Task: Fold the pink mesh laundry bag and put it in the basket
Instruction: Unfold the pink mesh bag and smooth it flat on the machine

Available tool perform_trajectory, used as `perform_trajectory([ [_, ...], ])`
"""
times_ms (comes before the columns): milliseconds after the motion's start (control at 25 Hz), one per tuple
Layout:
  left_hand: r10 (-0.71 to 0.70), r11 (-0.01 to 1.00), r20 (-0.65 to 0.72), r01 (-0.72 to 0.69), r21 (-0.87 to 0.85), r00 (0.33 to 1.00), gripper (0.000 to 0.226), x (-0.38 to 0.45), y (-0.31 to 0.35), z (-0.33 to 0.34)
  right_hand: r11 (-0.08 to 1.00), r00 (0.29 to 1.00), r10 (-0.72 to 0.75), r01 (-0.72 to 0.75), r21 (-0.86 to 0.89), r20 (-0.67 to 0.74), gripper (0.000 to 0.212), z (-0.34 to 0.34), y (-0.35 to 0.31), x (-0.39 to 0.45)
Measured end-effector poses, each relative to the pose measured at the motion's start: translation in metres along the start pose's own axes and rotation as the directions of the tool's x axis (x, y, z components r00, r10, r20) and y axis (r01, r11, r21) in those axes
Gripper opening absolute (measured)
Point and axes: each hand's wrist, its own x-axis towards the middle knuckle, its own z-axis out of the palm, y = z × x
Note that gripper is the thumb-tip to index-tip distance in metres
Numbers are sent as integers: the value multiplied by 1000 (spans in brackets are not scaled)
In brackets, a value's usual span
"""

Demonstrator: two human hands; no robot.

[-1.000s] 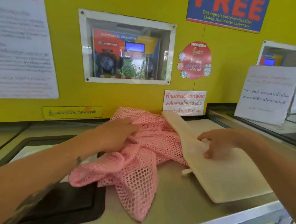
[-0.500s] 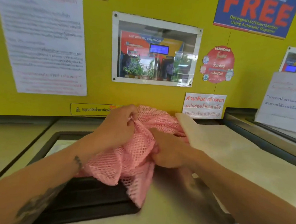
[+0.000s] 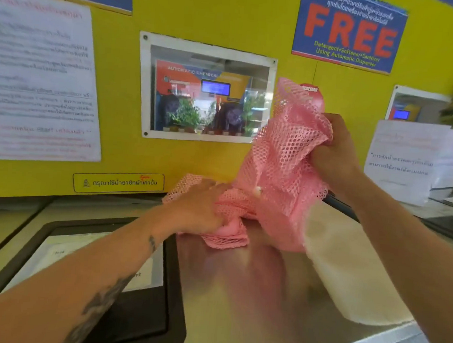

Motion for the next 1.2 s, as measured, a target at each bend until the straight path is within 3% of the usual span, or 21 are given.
perform_trajectory([
  [80,-48,990,152,27,136,987,85,9,7,20,941,988,-155,151,-302,9,35,-12,20,0],
  [120,-64,982,188,29,184,980,81,12,9,25,826,975,-173,222,-517,142,36,-15,37,-6],
  [160,-76,975,190,33,222,979,76,13,9,26,665,947,-61,274,-695,315,38,-15,54,-17],
  [200,-80,966,164,36,256,983,71,12,9,25,506,878,151,326,-799,454,39,-14,74,-29],
  [240,-70,958,122,33,285,990,64,11,7,22,426,782,345,362,-829,518,36,-13,94,-39],
  [280,-50,952,75,25,304,996,56,9,5,19,426,721,445,351,-834,531,32,-13,103,-45],
  [320,-34,949,23,25,314,999,50,6,2,17,487,703,461,311,-816,542,29,-14,102,-47],
  [440,-38,968,-123,67,241,992,49,2,-10,8,825,765,307,82,-559,566,60,-21,84,-36],
  [520,-49,987,-224,81,137,973,49,-3,-14,-1,892,650,240,145,-428,721,64,-19,75,-45],
  [600,-31,995,-323,60,81,946,45,-8,-13,-10,783,547,221,394,-481,807,49,-16,75,-63],
  [680,-48,996,-410,74,48,911,45,-12,-11,-21,631,618,198,513,-581,761,35,-20,85,-57],
  [760,-26,994,-490,74,80,872,48,-16,-14,-32,544,731,214,461,-701,648,36,-29,96,-34],
  [800,12,993,-481,45,108,877,49,-19,-17,-33,476,780,234,428,-768,580,36,-33,101,-24],
  [880,57,986,-293,-8,167,954,49,-27,-25,-27,324,818,303,395,-860,490,38,-34,105,-15],
  [960,-10,974,-12,13,227,1000,57,-36,-30,-11,246,709,523,406,-880,473,42,-25,99,-16],
  [1040,-68,974,89,47,220,994,63,-40,-34,-2,288,623,612,398,-871,487,48,-14,76,-19],
  [1200,-65,991,11,63,117,998,60,-39,-48,-5,575,607,447,367,-731,657,76,28,10,-29],
])
